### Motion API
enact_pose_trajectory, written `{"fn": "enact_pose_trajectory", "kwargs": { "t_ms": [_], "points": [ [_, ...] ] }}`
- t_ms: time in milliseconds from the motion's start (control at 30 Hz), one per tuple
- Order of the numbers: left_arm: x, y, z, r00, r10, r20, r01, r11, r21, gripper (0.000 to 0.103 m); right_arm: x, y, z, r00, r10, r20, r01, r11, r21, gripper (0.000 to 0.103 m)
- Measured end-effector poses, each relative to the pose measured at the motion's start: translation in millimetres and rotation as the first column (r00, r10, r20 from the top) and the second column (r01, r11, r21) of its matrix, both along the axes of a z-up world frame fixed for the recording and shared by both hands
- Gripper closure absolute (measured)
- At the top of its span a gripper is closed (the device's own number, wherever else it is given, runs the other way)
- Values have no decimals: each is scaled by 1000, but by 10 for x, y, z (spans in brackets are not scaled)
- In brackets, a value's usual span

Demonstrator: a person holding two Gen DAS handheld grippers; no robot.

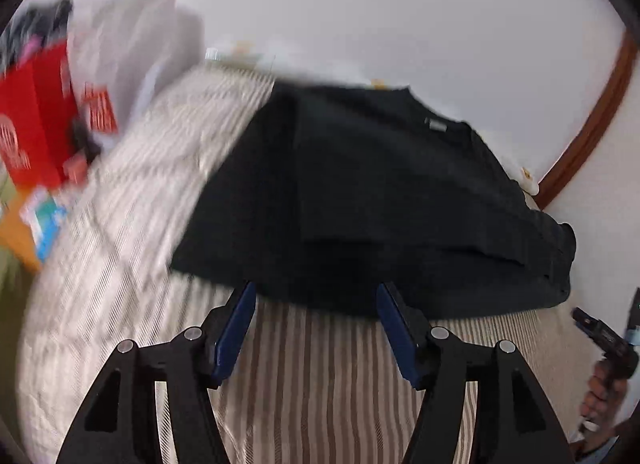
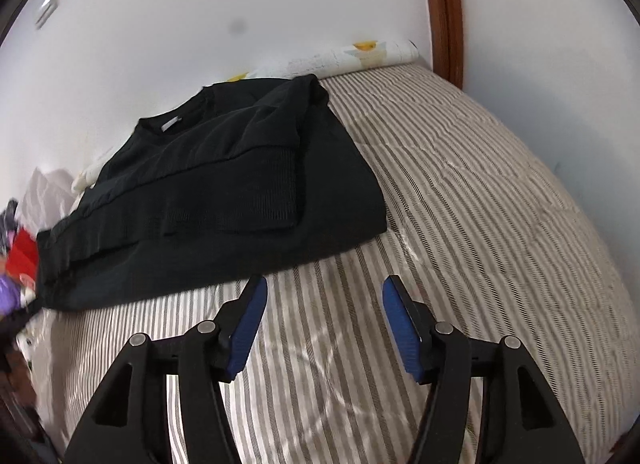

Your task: Fold small clothes

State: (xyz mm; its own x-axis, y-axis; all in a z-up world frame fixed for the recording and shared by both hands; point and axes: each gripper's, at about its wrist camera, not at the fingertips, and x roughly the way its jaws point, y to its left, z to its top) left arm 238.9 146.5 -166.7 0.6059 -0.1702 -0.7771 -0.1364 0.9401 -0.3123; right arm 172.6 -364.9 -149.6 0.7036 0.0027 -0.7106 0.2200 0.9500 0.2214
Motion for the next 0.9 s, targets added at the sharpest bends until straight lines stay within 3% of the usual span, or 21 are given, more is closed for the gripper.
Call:
{"fn": "enact_pose_trajectory", "kwargs": {
  "t_ms": [133, 367, 533, 600, 667, 733, 800, 900],
  "points": [
    [-1, 33, -124, 1000, 9, -23, -10, 999, -39, 42, 149, -41, -52, 1000, -2, -8, 3, 997, 76, 43],
    [161, 64, -201, 999, 24, -24, -26, 996, -82, 44, 386, -68, -121, 1000, -25, -5, 25, 993, 116, 43],
    [285, -11, -203, 999, 48, -23, -49, 998, -45, 47, 537, 14, -193, 1000, -17, -13, 18, 995, 94, 43],
    [323, -80, -204, 997, 67, -25, -67, 998, 5, 54, 562, 49, -202, 1000, -18, -4, 18, 998, 61, 44],
    [333, -109, -203, 996, 81, -24, -80, 996, 36, 63, 602, 103, -207, 1000, -10, -1, 10, 1000, 12, 52],
    [355, -122, -208, 996, 84, -28, -83, 996, 29, 78, 635, 140, -211, 1000, 12, -1, -12, 1000, -17, 93],
    [365, -104, -193, 995, 97, -25, -97, 995, 14, 90, 615, 145, -197, 1000, 21, 7, -21, 1000, -18, 95],
    [324, -87, -141, 996, 88, -4, -88, 996, 10, 92, 544, 130, -139, 1000, 22, 19, -22, 1000, -14, 96]
  ]
}}
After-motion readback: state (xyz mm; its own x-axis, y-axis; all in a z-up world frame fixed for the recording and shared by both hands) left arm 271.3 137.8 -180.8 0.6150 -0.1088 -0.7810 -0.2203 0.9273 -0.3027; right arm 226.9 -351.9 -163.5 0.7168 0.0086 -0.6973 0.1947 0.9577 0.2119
